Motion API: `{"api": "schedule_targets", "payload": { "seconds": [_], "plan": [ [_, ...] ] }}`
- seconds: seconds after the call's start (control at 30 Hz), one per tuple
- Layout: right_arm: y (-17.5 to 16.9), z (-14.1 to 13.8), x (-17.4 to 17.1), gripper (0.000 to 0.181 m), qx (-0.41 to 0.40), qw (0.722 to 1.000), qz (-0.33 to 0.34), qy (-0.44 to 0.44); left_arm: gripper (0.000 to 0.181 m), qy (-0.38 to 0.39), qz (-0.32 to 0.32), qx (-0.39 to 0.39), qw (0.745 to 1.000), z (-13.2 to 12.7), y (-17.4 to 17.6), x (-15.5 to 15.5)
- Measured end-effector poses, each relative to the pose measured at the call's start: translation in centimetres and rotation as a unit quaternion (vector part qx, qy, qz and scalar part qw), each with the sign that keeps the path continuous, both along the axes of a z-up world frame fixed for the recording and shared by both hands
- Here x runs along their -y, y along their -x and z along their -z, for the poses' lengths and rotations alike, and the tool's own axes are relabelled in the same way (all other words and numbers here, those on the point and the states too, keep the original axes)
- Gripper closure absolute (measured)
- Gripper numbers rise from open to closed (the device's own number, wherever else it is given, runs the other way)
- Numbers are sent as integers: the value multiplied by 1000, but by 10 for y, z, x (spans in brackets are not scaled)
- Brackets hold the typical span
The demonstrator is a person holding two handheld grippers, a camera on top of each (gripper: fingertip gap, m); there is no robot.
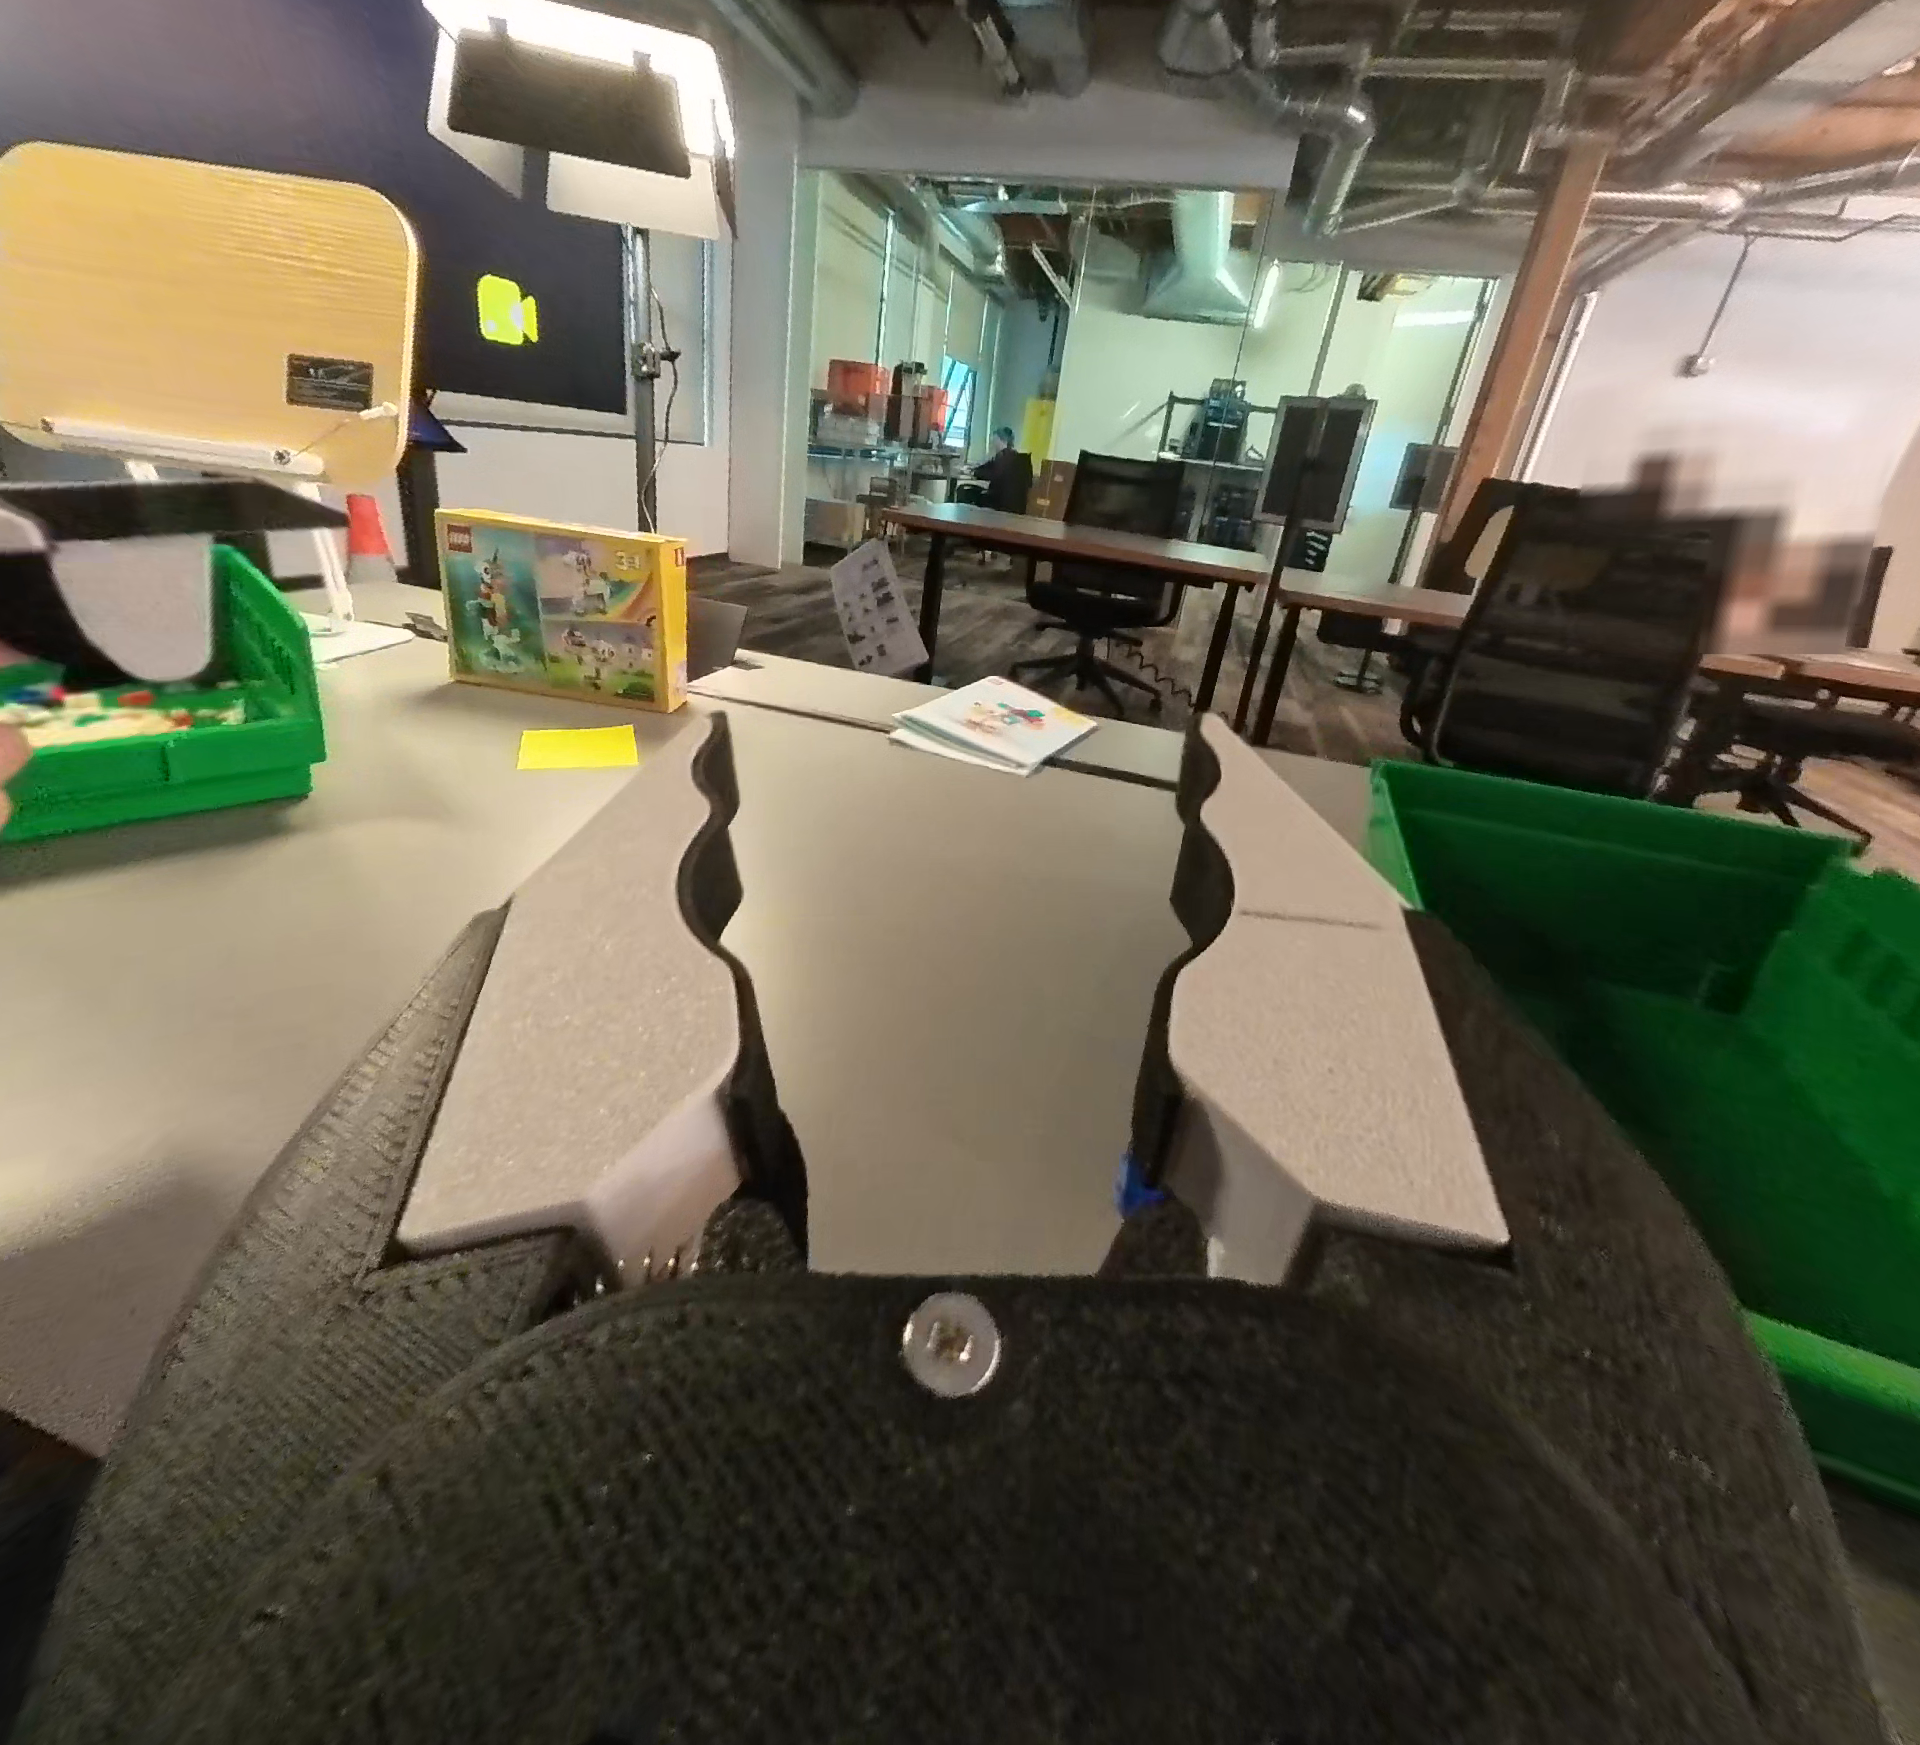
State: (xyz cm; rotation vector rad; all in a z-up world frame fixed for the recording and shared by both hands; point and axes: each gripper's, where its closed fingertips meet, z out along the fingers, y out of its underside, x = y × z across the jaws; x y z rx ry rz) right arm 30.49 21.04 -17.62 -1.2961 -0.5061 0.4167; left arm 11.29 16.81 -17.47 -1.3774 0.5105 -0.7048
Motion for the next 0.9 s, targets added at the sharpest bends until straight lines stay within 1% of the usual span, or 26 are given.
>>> {"api": "schedule_targets", "payload": {
  "seconds": [0.03, 0.07, 0.17, 0.23, 0.27, 0.33, 0.4, 0.43, 0.47, 0.5, 0.53, 0.57, 0.63, 0.67, 0.7, 0.73, 0.83, 0.9],
  "plan": [
    [-2, -1, -1, 98, -3, 1000, 1, -3, 74, -3, 22, 6, 1000, -6, -2, 4],
    [-5, -2, -2, 98, -5, 1000, 4, -4, 74, -3, 30, 7, 1000, -11, -1, 4],
    [-13, -1, -6, 98, -3, 1000, 18, -3, 74, -10, 0, -22, 1000, -14, 8, -4],
    [-12, -2, -3, 98, 3, 1000, 7, -12, 76, -23, 11, -31, 999, -17, 5, -2],
    [-8, -4, 1, 98, 4, 1000, -12, -17, 76, -29, 31, -30, 999, -18, 1, 2],
    [-4, -6, 9, 99, -10, 998, -51, -19, 81, -41, 105, -26, 993, -19, -13, 18],
    [-3, -10, 16, 99, -33, 996, -85, -21, 88, -59, 161, -10, 985, -23, -22, 33],
    [-5, -10, 15, 99, -40, 995, -88, -19, 88, -66, 175, 0, 982, -26, -25, 37],
    [-9, -9, 13, 99, -42, 996, -81, -16, 88, -71, 175, 5, 982, -27, -26, 36],
    [-13, -7, 10, 99, -38, 997, -70, -15, 88, -73, 163, 3, 984, -27, -26, 31],
    [-18, -6, 6, 100, -32, 998, -54, -17, 89, -71, 135, -4, 988, -25, -24, 21],
    [-23, -4, 2, 101, -24, 999, -32, -19, 90, -67, 91, -12, 994, -23, -18, 6],
    [-34, 3, -8, 103, -3, 1000, 17, -21, 95, -42, -23, -37, 998, -12, 3, -29],
    [-37, 10, -14, 103, 7, 999, 38, -16, 92, -26, -53, -56, 997, -3, 9, -41],
    [-41, 19, -22, 103, 16, 998, 62, 2, 90, -4, -82, -76, 994, 10, 14, -53],
    [-41, 31, -30, 101, 24, 996, 78, 31, 83, 22, -109, -98, 989, 27, 19, -66],
    [-9, 65, -45, 90, 47, 991, 51, 110, 61, 107, -150, -163, 969, 82, 25, -97],
    [18, 83, -55, 77, 70, 986, 28, 152, 42, 173, -165, -193, 952, 116, 28, -113]
  ]
}}
